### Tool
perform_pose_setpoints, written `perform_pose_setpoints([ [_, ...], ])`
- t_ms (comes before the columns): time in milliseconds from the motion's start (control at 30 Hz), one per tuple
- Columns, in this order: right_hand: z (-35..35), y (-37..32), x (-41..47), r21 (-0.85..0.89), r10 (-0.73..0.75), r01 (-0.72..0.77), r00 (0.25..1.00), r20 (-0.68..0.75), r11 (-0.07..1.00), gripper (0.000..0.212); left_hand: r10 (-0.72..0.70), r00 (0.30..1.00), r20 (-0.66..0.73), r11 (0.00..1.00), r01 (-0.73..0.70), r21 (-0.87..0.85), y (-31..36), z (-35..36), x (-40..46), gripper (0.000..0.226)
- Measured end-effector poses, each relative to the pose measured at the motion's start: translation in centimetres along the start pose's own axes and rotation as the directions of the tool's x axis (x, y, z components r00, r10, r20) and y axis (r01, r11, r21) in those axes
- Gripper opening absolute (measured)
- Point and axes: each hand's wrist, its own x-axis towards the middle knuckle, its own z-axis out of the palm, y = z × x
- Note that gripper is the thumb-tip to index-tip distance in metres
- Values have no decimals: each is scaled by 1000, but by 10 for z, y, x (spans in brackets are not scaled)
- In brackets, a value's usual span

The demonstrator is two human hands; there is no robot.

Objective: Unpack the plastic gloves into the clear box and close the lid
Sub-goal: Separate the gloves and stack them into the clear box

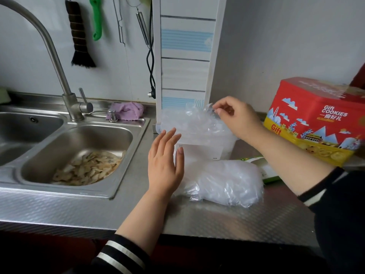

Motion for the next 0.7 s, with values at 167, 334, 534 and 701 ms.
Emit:
perform_pose_setpoints([
  [167,-8,-16,-71,40,-27,13,926,376,999,20,1,1000,-2,1000,-1,-19,0,0,-1,37],
  [334,0,9,-105,-301,215,-35,776,593,953,51,-19,1000,-2,999,19,-36,0,0,0,37],
  [534,4,13,-108,-124,310,-285,855,415,951,9,-42,999,-2,997,42,-60,2,0,-1,37],
  [701,-18,-9,-84,-5,252,-261,923,291,965,8,-62,998,-15,994,61,-91,2,-2,-1,37],
])
